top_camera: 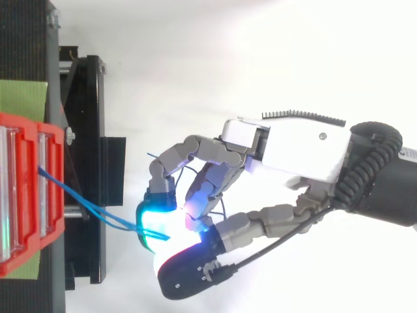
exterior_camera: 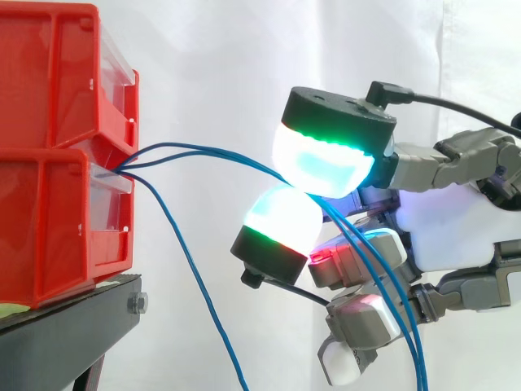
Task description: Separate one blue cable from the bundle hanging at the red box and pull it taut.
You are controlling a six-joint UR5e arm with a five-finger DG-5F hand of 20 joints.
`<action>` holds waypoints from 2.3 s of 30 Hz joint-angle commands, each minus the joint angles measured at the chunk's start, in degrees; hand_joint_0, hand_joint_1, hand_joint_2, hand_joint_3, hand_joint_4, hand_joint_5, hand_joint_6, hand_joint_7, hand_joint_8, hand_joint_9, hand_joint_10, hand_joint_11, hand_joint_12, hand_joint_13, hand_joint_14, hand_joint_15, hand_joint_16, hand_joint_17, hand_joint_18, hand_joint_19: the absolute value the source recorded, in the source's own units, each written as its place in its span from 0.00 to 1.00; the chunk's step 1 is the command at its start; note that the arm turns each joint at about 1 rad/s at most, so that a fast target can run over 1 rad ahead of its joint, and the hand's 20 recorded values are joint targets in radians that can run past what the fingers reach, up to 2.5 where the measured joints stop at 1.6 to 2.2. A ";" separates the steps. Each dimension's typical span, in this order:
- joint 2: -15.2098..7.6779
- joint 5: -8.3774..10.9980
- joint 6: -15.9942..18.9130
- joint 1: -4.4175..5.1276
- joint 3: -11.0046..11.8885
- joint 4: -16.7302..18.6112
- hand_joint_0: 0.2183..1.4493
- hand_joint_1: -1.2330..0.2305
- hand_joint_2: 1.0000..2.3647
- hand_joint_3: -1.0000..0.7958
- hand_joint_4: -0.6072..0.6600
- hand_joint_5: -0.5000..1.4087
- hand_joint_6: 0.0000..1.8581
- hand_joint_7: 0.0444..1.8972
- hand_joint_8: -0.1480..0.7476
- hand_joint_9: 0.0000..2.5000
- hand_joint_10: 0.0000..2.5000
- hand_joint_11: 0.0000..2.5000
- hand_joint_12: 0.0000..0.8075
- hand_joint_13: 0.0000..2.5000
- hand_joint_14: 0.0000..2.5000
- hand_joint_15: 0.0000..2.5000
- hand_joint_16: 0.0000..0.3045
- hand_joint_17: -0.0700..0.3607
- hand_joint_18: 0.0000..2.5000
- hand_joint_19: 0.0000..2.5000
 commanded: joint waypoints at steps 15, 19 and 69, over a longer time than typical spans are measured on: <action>0.00 0.00 0.00 0.02 0.01 0.00 0.31 0.42 0.00 0.29 0.54 0.17 0.50 0.54 0.46 0.51 0.00 0.62 0.43 0.46 0.01 0.41 0.17 0.43 0.31 0.26; 0.00 0.00 0.00 0.02 -0.07 -0.18 0.33 0.37 0.01 0.39 0.53 0.16 0.50 0.58 0.45 0.50 0.00 0.63 0.44 0.46 0.01 0.41 0.16 0.42 0.31 0.25; 0.00 0.00 0.35 0.02 0.01 -0.18 0.45 0.23 0.01 0.38 0.38 0.18 0.51 0.60 0.41 0.52 0.01 0.61 0.40 0.45 0.01 0.40 0.15 0.40 0.29 0.24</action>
